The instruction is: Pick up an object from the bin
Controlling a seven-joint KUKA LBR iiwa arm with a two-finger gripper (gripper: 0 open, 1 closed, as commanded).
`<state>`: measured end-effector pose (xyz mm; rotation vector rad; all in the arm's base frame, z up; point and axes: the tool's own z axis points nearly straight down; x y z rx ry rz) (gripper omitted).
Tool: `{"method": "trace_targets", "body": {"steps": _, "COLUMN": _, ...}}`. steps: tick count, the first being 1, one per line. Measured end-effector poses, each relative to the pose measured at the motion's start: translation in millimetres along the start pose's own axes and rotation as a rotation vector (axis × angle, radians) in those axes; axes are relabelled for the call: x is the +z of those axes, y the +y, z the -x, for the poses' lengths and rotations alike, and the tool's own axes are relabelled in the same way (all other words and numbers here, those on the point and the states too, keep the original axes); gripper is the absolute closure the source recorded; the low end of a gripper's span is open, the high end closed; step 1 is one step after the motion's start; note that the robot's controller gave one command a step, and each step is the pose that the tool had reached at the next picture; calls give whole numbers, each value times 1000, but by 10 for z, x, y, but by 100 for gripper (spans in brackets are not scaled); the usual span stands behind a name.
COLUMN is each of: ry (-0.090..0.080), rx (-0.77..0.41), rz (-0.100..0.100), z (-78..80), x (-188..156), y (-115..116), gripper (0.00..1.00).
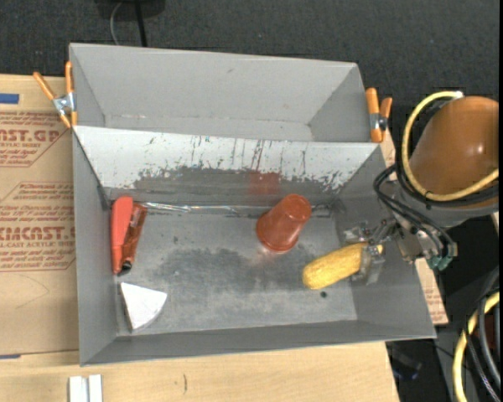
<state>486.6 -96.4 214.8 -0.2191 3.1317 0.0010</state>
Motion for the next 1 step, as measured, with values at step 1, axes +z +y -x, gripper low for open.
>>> {"method": "trace_targets", "body": {"steps": 1, "ry": -4, "rx": 9, "rz": -2, "z": 30, "x": -613, "y": 111, "gripper": 100}}
